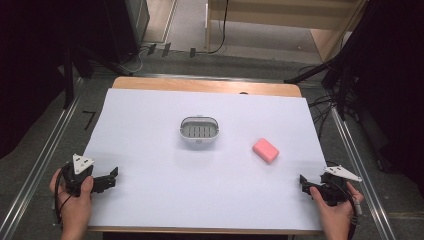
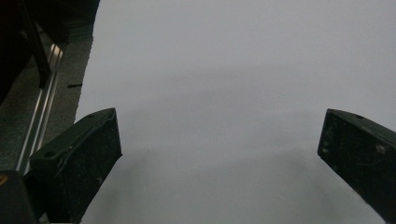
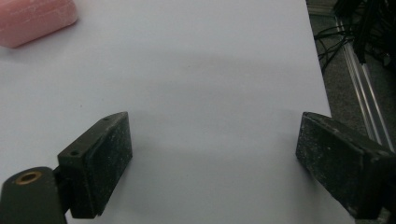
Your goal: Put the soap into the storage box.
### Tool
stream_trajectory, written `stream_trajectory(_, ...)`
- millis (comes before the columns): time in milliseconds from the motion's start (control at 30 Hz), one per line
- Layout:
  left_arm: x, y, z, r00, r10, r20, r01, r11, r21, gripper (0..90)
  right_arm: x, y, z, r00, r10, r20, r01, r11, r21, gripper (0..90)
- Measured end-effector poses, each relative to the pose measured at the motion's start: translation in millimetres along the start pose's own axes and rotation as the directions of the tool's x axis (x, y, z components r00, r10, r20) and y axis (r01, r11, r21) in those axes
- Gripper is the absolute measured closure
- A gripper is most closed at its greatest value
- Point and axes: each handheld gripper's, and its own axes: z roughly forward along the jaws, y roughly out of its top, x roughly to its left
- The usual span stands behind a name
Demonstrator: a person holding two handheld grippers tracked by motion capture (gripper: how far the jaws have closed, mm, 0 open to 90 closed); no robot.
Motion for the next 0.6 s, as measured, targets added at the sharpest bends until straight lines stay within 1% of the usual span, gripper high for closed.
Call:
stream_trajectory(33,-0.1,0.1,0.0,1.0,-0.001,-0.003,0.001,1.0,0.004,0.0,0.6,-0.2,-0.7,0.9999,-0.01,-0.001,0.01,1.0,-0.011,17.0)
stream_trajectory(67,0.0,0.2,0.3,1.0,-0.001,-0.005,0.001,1.0,0.004,0.0,0.6,-0.2,-0.7,0.9999,-0.01,-0.001,0.01,1.0,-0.011,17.0)
stream_trajectory(100,0.0,0.2,0.2,1.0,-0.001,-0.005,0.001,1.0,0.004,0.0,2.2,-0.3,-2.1,0.9999,-0.013,0.006,0.013,1.0,-0.022,20.2)
stream_trajectory(133,-0.1,0.2,0.0,1.0,-0.001,-0.006,0.001,1.0,0.005,0.0,3.6,-0.1,-5.1,0.9999,-0.004,0.012,0.004,0.998,-0.057,25.6)
stream_trajectory(167,-0.1,0.1,-0.1,1.0,-0.002,-0.005,0.002,1.0,0.003,0.0,3.6,-0.1,-5.1,0.9999,-0.004,0.012,0.004,0.998,-0.057,25.6)
stream_trajectory(200,0.0,0.0,-0.1,1.0,-0.003,-0.004,0.003,1.0,0.001,0.0,2.8,1.1,-6.3,0.9999,-0.011,-0.002,0.011,0.997,-0.079,31.3)
stream_trajectory(233,0.2,0.0,-0.2,1.0,-0.004,-0.003,0.004,1.0,-0.001,0.0,2.2,5.2,-9.9,0.9995,-0.009,-0.029,0.006,0.995,-0.098,36.0)
stream_trajectory(267,0.2,-0.1,-0.3,1.0,-0.004,-0.005,0.004,1.0,-0.002,0.0,1.6,7.2,-10.5,0.999,-0.016,-0.042,0.011,0.994,-0.104,37.3)
stream_trajectory(300,0.2,-0.1,-0.3,1.0,-0.004,-0.005,0.004,1.0,-0.002,0.0,1.6,7.2,-10.5,0.999,-0.016,-0.042,0.011,0.994,-0.104,37.3)
stream_trajectory(333,0.2,-0.1,-0.3,1.0,-0.004,-0.005,0.004,1.0,-0.003,0.0,-0.2,11.0,-9.8,0.9961,-0.04,-0.079,0.031,0.993,-0.114,36.6)
stream_trajectory(367,0.1,-0.2,-0.7,1.0,-0.002,-0.006,0.002,1.0,-0.004,0.0,-0.7,12.2,-9.0,0.9942,-0.046,-0.097,0.035,0.992,-0.119,36.1)
stream_trajectory(400,0.1,-0.2,-0.8,1.0,-0.001,-0.005,0.001,1.0,-0.004,0.0,-0.5,13.7,-8.0,0.9931,-0.068,-0.095,0.055,0.99,-0.133,36.9)
stream_trajectory(433,0.1,-0.2,-0.8,1.0,-0.001,-0.005,0.001,1.0,-0.004,0.0,-0.5,13.7,-8.0,0.9931,-0.068,-0.095,0.055,0.99,-0.133,36.9)
stream_trajectory(467,0.1,-0.4,-0.9,1.0,0.002,-0.004,-0.002,1.0,-0.006,0.0,1.4,16.9,-7.2,0.9907,-0.097,-0.095,0.086,0.989,-0.12,38.9)
stream_trajectory(500,0.1,-0.4,-0.9,1.0,0.002,-0.004,-0.002,1.0,-0.006,0.0,3.4,19.6,-7.1,0.9891,-0.099,-0.109,0.089,0.992,-0.093,38.2)
stream_trajectory(567,-0.3,-0.4,-1.3,1.0,0.001,-0.009,-0.001,1.0,-0.007,0.0,5.7,21.7,-6.7,0.9875,-0.104,-0.118,0.094,0.992,-0.085,36.8)
stream_trajectory(600,-0.3,-0.8,-1.7,0.9999,0.0,-0.012,-0.001,0.9999,-0.016,0.0,7.9,23.2,-6.6,0.9871,-0.104,-0.122,0.095,0.993,-0.077,34.7)
